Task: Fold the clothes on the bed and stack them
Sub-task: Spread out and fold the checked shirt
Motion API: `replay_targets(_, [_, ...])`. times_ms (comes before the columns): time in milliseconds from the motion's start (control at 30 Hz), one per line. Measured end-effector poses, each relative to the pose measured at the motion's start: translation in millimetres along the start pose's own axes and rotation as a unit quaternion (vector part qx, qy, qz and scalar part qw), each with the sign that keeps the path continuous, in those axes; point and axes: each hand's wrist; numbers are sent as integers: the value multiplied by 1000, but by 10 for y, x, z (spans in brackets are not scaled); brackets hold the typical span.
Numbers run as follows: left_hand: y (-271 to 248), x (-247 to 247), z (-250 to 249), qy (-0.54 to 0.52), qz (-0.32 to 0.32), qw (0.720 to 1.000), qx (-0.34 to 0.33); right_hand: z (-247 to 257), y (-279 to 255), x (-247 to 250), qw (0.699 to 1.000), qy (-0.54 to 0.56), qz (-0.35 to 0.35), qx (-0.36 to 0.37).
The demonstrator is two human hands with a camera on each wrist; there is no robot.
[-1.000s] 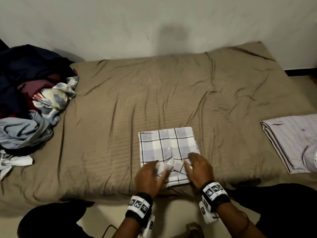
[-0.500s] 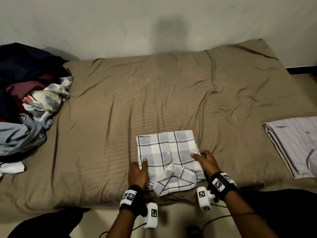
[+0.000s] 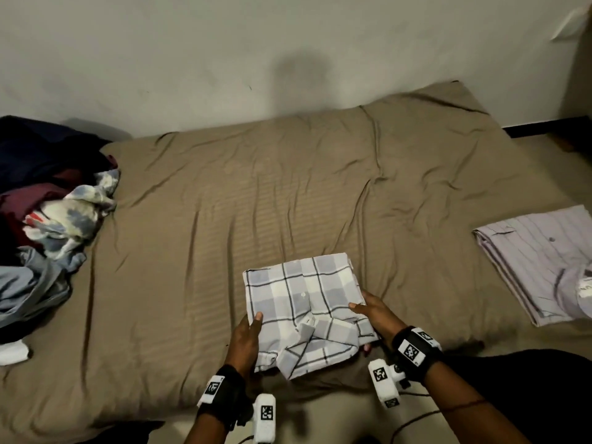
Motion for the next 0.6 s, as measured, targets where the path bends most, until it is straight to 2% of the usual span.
replay_targets(133, [-140, -323, -396, -6, 26, 999, -43, 474, -265, 227, 999, 10, -11, 34])
replay_targets(233, [-225, -847, -820, -17, 82, 993, -86, 905, -534, 671, 996, 9, -28, 79])
replay_targets(400, [-151, -2178, -1166, -11, 164, 979, -117, 1597, -1185, 1805, 980, 10, -98, 172])
replay_targets(500, [-44, -3165, -1197, 6, 242, 961, -132, 1893, -1511, 2721, 970, -15, -161, 180])
replay_targets(600, [37, -4011, -1138, 48, 312, 942, -114, 2006, -1680, 3606, 956, -46, -228, 181])
Point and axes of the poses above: each hand's wrist, its own y-axis towards the middle knuckle, its own x-axis out of the back of the hand, z = x × y, and after that the axes turned 4 degrees about z, right-handed
